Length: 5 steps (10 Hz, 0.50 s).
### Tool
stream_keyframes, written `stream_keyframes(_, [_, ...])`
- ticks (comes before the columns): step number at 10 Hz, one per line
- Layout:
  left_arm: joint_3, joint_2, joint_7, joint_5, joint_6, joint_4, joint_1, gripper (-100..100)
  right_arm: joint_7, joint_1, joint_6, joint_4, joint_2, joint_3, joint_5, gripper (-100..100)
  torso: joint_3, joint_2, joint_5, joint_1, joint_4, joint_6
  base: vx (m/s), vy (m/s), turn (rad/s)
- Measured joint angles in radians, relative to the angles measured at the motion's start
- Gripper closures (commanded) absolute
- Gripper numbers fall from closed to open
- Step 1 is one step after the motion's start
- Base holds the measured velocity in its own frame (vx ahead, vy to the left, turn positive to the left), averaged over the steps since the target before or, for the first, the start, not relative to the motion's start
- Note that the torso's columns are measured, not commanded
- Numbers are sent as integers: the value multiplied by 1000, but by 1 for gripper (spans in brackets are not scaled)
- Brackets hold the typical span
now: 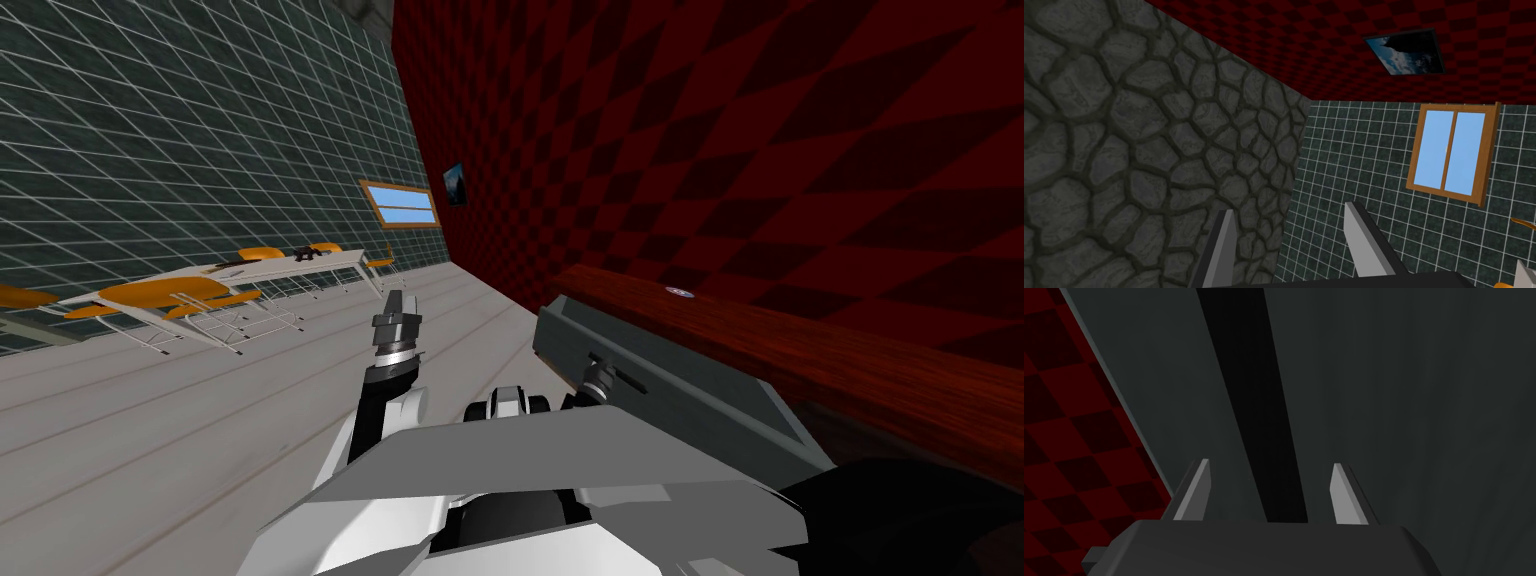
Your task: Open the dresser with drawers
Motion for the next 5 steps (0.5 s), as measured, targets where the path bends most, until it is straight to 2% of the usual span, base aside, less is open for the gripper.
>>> stream_keyframes(1, [0, 0, 0, 0, 0, 0, 0, 0, 32, 19, -5, -42, 10, 9, 1, -100, 1, 1, 0, 1, 0, 0, 16, -68, 6])
stream_keyframes(5, [0, 0, 0, 0, 0, 0, 0, 0, 112, 71, -4, -143, 52, 53, 24, -100, 3, 5, 2, 8, 1, 0, 17, -48, 6])
